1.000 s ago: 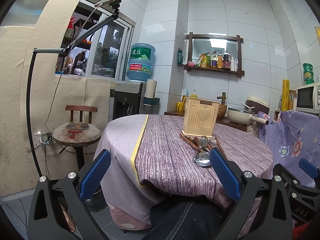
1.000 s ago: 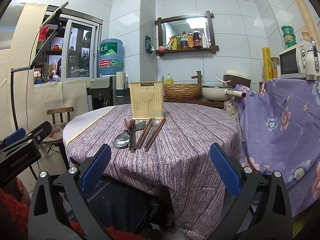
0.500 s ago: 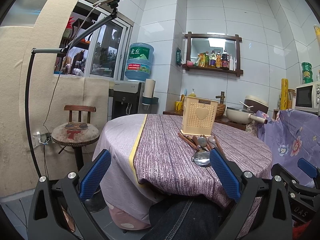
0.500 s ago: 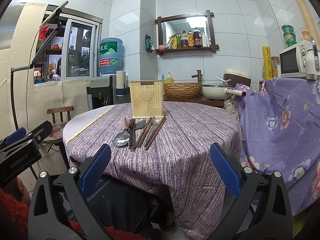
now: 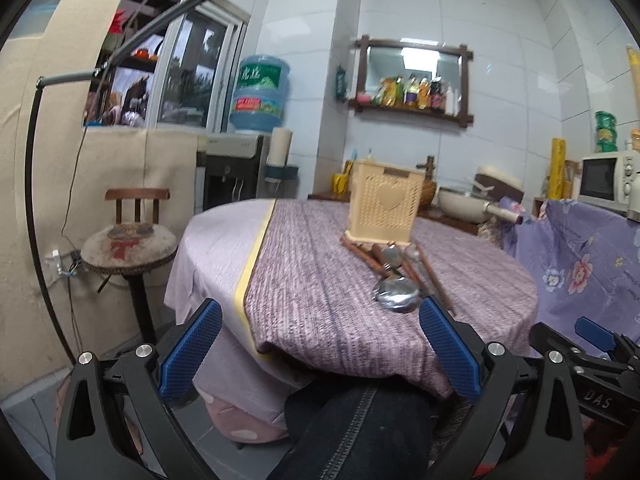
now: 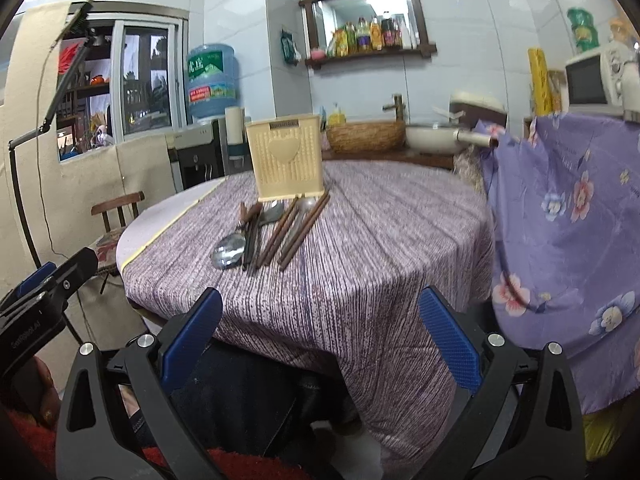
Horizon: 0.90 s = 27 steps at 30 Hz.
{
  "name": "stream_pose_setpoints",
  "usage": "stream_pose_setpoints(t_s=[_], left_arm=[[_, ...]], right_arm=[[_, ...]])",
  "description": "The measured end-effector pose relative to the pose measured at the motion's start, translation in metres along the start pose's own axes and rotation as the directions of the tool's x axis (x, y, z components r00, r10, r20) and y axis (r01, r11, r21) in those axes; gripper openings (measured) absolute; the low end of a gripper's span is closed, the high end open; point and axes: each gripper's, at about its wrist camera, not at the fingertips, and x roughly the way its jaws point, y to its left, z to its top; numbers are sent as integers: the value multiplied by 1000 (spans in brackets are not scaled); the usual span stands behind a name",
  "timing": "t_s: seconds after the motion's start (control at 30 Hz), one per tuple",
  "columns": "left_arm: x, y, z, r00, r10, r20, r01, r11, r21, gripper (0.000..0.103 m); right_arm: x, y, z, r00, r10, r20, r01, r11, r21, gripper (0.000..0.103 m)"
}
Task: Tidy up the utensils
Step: 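Grasp the wooden-handled utensil with the left tool while the right tool grasps a wooden chopstick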
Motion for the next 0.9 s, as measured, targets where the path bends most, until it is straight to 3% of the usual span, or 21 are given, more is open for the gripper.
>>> stream_pose_setpoints(t_s=[0.07, 0.2, 0.37, 0.43, 0.53, 0.67, 0.73, 0.9], left_arm=[[13, 0, 10, 998, -36, -53, 37, 999, 19, 98], [31, -11, 37, 997, -44, -65, 51, 993, 102, 96], [73, -23, 70, 987, -87, -136, 107, 983, 149, 85], [99, -25, 76, 968, -110, -225, 141, 982, 126, 75], [144, -29, 79, 904, -173, -392, 213, 975, 62, 60], [183, -32, 72, 840, -191, -507, 228, 974, 9, 48], [193, -32, 71, 827, -177, -533, 208, 978, 0, 47], [201, -43, 74, 818, -163, -551, 217, 976, 33, 47]], right_arm=[[11, -4, 6, 999, -3, -33, 3, 1000, 1, 97], [35, -8, 29, 997, 6, -73, -8, 999, -32, 97], [82, -20, 66, 987, 19, -162, -19, 1000, 3, 97], [108, -26, 82, 976, 36, -214, -24, 998, 55, 92], [145, -24, 101, 965, 38, -260, -25, 998, 52, 82], [193, -14, 116, 933, 65, -354, -57, 998, 33, 74], [219, -5, 119, 910, 76, -408, -74, 997, 21, 72], [263, 9, 116, 877, 29, -481, -51, 998, -33, 62]])
